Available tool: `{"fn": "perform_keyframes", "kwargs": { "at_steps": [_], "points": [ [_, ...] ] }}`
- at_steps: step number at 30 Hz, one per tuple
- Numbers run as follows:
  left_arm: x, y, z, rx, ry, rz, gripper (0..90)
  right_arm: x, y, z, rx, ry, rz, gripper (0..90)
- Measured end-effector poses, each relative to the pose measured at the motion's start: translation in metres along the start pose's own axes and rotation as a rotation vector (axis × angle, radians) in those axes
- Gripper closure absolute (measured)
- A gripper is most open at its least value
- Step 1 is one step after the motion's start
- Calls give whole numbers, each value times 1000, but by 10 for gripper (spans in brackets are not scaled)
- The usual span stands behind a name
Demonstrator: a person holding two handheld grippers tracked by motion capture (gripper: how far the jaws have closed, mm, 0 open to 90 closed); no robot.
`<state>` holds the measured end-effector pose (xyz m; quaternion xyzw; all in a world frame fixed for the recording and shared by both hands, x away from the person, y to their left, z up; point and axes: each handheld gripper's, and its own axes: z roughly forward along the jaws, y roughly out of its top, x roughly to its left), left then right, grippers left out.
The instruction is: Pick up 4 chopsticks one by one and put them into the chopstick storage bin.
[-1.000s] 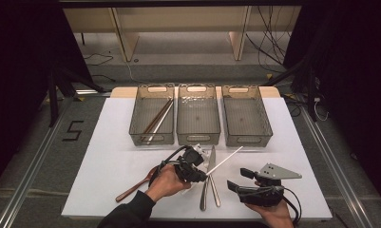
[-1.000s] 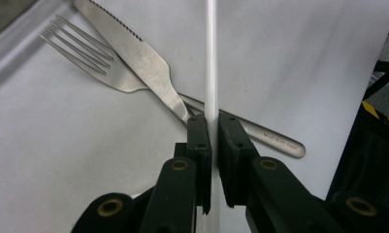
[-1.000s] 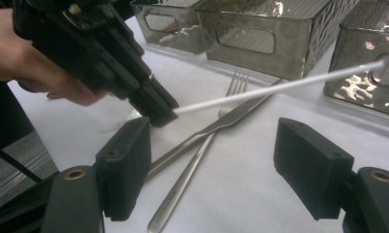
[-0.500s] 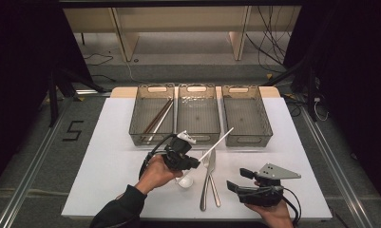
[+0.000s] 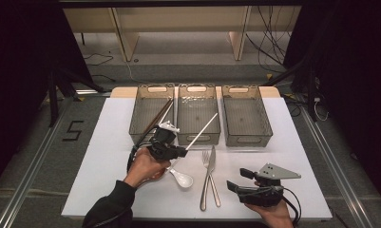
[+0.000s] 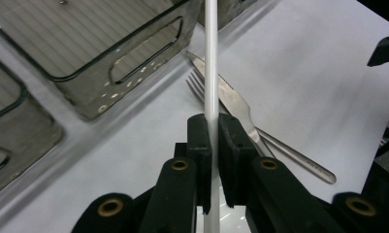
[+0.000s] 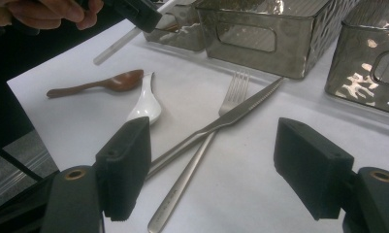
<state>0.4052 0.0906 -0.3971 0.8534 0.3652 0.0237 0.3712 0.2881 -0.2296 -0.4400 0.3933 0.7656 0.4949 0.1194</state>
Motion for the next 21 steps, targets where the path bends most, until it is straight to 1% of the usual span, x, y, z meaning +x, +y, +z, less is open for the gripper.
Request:
{"fn": "perform_keyframes", "kwargs": {
  "at_steps": [6,7,8,10,13,21],
  "points": [
    [12,-1,-11,-32,20,-27,839,0,0,0,0,0,2,304],
    [14,-1,-13,-35,24,-26,839,0,0,0,-1,1,2,304],
    [16,-1,-15,-42,26,-36,839,0,0,0,-1,1,0,304],
    [21,-1,-19,-48,33,-38,839,0,0,0,-1,1,0,304],
    [29,-2,-25,-69,37,-64,839,0,0,0,-2,1,5,304],
    [56,2,-42,-123,70,-113,839,0,0,1,-2,2,7,304]
  ]
}}
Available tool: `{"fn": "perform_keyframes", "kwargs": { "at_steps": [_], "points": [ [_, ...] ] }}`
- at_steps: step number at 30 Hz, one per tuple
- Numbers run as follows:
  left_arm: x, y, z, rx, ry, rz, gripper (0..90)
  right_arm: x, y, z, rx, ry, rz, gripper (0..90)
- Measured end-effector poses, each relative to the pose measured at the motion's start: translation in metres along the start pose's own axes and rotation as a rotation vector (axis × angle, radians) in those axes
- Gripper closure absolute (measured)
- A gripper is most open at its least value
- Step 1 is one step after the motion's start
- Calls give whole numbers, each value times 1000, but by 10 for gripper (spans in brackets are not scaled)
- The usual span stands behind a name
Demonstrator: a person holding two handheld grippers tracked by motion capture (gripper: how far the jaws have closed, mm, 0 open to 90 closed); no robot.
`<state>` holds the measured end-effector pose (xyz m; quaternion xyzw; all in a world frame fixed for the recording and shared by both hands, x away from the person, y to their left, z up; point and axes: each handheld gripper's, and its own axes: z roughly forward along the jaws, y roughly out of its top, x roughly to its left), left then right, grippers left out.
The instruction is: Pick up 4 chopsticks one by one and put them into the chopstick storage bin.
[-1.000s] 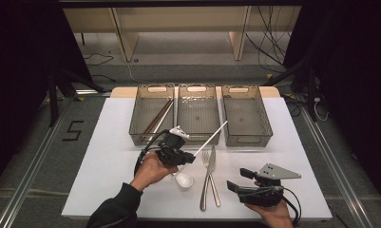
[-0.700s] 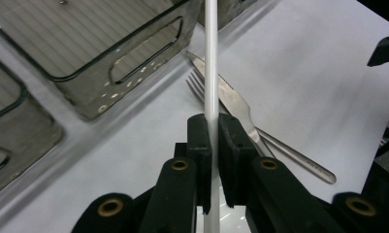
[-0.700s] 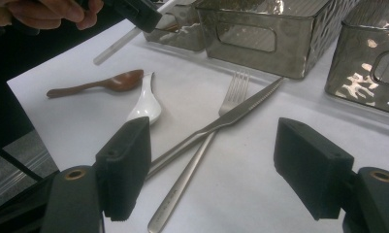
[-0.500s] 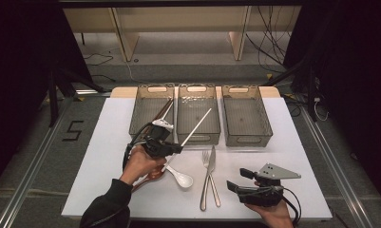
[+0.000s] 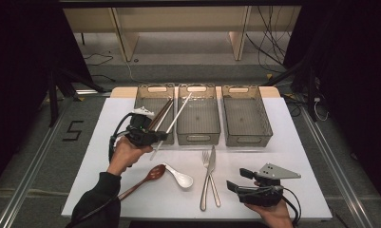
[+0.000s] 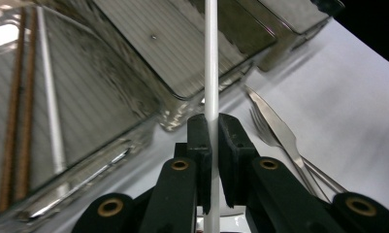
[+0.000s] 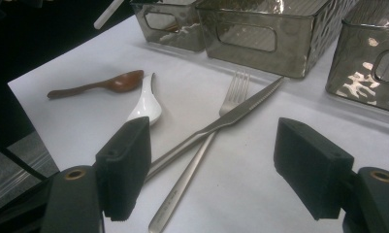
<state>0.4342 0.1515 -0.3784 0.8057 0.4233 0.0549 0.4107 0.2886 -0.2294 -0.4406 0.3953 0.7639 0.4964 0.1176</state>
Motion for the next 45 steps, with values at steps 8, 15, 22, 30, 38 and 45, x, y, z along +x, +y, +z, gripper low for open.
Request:
{"fn": "perform_keyframes", "kwargs": {
  "at_steps": [8,15,22,30,38,45],
  "points": [
    [23,18,-11,-14,62,3,838,-1,0,0,-2,-1,3,304],
    [43,26,-10,-13,103,-14,838,-1,0,0,-2,0,4,304],
    [57,31,-8,-7,141,-19,838,-1,0,0,-2,1,4,304],
    [70,41,-3,-6,161,-15,838,-1,0,0,-1,3,5,304],
    [86,47,5,5,194,-36,838,-1,0,1,-1,4,5,304],
    [95,48,10,0,225,-44,838,-1,0,1,-1,5,6,304]
  ]
}}
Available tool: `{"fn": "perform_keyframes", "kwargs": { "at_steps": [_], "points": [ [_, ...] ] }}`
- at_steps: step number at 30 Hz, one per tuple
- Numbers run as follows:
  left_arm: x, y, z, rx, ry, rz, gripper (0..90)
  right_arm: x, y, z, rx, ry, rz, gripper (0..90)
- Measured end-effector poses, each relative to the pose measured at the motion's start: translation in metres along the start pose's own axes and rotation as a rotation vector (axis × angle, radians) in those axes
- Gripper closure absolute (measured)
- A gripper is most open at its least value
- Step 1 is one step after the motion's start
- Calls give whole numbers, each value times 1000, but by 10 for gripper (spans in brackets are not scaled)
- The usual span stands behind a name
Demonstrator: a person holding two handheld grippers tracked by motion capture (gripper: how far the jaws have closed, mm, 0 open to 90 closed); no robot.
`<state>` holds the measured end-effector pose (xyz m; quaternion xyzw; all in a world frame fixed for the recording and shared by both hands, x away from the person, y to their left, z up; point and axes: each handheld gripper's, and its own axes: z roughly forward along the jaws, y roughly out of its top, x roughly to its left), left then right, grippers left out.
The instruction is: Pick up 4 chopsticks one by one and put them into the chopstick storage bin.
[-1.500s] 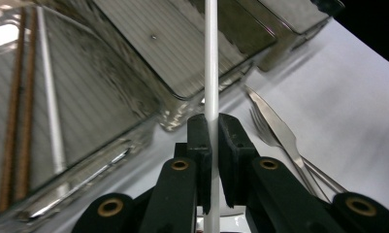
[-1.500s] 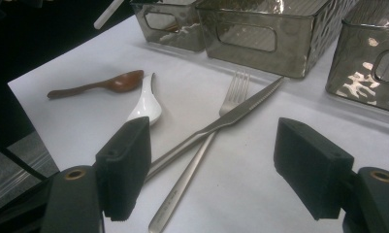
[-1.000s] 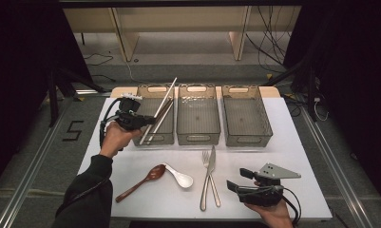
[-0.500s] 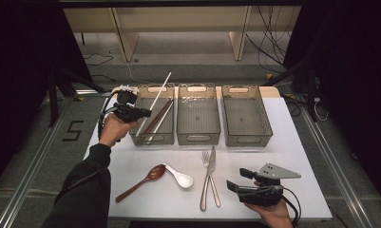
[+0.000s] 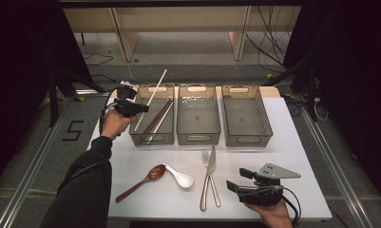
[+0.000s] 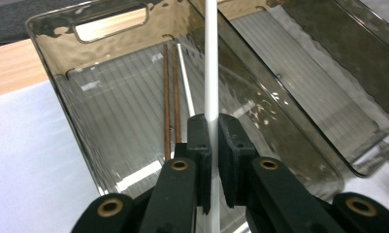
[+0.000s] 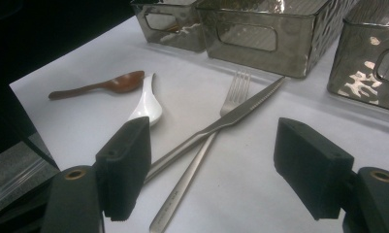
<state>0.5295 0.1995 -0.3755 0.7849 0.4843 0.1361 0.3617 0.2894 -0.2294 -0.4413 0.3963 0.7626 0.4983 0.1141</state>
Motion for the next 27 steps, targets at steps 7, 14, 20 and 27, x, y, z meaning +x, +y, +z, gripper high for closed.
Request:
{"fn": "perform_keyframes", "kwargs": {
  "at_steps": [7,14,20,27],
  "points": [
    [5,0,8,4,13,-10,837,0,0,0,2,2,1,304],
    [9,-7,14,23,17,-26,836,0,0,0,-1,1,2,304],
    [9,-12,20,36,14,-43,835,0,0,0,2,1,0,304],
    [7,-14,24,59,12,-49,834,0,0,0,-2,0,0,304]
  ]
}}
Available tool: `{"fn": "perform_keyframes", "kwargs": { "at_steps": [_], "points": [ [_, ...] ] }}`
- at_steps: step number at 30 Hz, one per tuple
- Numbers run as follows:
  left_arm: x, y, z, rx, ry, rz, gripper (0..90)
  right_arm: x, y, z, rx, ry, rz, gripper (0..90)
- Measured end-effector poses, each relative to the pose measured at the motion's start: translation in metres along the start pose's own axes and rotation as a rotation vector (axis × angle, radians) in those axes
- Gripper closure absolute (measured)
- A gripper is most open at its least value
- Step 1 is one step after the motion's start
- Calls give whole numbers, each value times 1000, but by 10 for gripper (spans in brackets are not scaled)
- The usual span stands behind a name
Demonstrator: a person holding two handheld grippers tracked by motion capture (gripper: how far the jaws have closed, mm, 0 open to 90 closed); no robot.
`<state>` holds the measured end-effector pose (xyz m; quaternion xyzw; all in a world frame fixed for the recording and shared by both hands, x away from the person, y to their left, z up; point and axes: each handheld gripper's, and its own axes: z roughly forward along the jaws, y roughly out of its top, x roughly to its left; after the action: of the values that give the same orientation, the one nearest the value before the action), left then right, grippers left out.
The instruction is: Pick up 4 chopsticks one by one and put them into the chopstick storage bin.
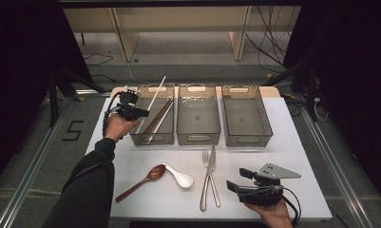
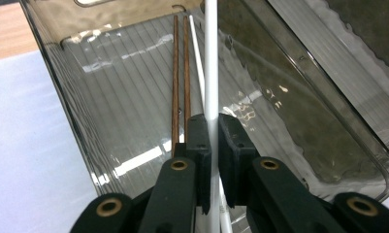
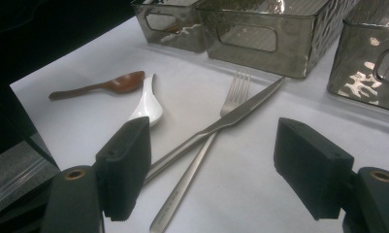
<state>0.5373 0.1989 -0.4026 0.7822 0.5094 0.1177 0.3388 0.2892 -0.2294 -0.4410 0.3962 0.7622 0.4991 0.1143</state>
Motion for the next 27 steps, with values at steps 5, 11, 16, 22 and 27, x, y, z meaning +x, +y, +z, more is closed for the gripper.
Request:
{"fn": "perform_keyframes", "kwargs": {
  "at_steps": [5,11,16,22,27],
  "points": [
    [1,-2,2,7,6,0,830,0,0,0,1,0,-1,304],
    [3,-5,4,14,18,6,822,0,0,0,2,0,0,304],
    [3,-6,0,9,2,-2,740,0,0,0,1,-1,-1,304],
    [-4,-5,-12,32,-28,0,567,0,0,0,1,-2,0,304],
    [-14,-9,-24,40,-33,15,419,0,0,0,0,-3,-1,304]
  ]
}}
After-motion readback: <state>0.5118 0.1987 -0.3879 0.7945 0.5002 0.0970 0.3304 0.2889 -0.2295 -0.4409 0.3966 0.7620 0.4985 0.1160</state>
